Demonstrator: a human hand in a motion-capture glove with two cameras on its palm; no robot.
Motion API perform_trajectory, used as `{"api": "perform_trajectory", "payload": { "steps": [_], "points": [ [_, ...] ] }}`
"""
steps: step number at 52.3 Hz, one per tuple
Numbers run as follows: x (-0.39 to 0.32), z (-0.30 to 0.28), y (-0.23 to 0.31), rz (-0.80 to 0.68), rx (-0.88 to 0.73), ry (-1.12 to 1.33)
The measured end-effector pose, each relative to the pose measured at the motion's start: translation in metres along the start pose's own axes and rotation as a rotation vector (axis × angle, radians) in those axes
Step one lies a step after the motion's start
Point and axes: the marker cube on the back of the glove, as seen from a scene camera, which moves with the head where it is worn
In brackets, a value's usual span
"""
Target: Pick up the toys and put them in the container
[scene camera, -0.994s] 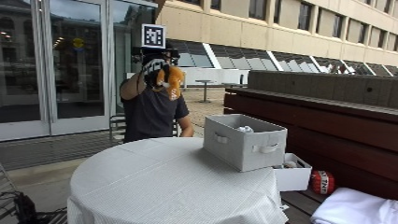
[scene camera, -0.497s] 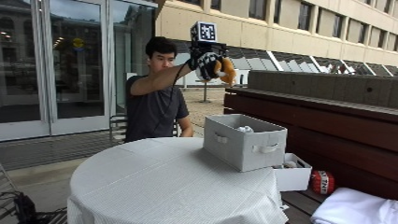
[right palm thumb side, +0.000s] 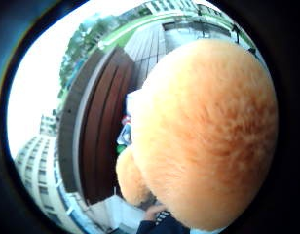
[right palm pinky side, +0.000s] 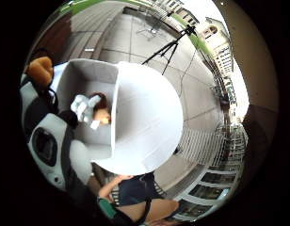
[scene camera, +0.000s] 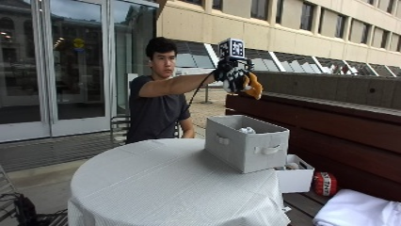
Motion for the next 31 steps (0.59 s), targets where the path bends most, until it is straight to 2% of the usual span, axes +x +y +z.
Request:
{"api": "perform_trajectory", "payload": {
  "steps": [3,12,18,26,31],
  "points": [
    [0.000,0.010,-0.003,-0.092,0.033,0.001],
    [-0.002,0.032,-0.002,-0.089,-0.023,0.025],
    [0.020,0.044,-0.023,-0.123,-0.059,-0.035],
    [0.014,0.027,0.005,-0.145,-0.112,-0.075],
    [0.027,0.017,0.011,-0.158,-0.090,-0.057]
  ]
}}
